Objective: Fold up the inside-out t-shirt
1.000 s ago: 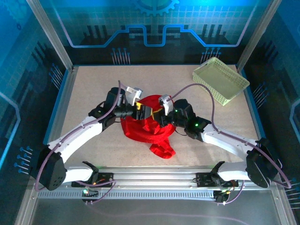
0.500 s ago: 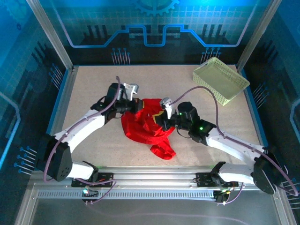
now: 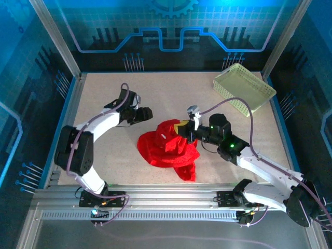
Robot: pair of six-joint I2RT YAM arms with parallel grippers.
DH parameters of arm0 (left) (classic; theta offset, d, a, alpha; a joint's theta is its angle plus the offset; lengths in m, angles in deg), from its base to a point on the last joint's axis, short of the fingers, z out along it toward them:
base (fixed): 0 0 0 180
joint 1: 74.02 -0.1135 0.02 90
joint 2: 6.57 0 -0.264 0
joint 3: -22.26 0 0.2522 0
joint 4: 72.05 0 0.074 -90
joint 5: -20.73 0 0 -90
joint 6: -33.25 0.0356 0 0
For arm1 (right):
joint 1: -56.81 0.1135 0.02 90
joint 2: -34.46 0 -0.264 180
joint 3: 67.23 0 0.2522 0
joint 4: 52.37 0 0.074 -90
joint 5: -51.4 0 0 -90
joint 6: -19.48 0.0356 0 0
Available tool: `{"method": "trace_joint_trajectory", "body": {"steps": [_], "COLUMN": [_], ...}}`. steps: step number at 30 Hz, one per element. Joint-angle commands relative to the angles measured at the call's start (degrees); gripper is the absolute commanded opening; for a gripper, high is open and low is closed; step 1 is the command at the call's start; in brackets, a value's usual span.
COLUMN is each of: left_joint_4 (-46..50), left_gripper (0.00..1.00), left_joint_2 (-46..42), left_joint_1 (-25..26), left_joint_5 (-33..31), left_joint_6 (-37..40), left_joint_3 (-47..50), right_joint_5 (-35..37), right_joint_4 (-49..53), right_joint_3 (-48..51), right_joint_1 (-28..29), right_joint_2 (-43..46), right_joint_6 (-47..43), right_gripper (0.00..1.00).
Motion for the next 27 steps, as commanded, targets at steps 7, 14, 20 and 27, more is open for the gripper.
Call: {"method": "trace_joint_trajectory", "body": {"steps": [7, 14, 20, 27], "left_joint_4": [-10.7, -19.1, -19.3, -19.3], "left_gripper": [0.78, 0.8, 0.69, 0.44], "left_joint_2": [-26.2, -23.5, -19.4, -18.1], "left_joint_1": [8.0, 16.1, 16.1, 16.2], "left_joint_5": [5.6, 9.5, 9.8, 11.0], "left_joint_6": [-3.1, -4.8, -5.4, -5.6], "left_joint_3": [14.8, 14.5, 12.7, 12.0], "right_joint_5": [-3.3, -5.0, -4.0, -2.0], "right_joint_4": [-6.3, -6.2, -5.8, -4.6], "right_joint_3": [0.9, 0.8, 1.3, 1.2], "right_joint_1": [-2.4, -2.0, -1.6, -1.1], "right_joint_2": [0.3, 0.3, 1.1, 1.3], "right_joint_6": [3.0, 2.7, 2.6, 1.5], "right_gripper": [0.0, 0.0, 0.0, 0.0]}}
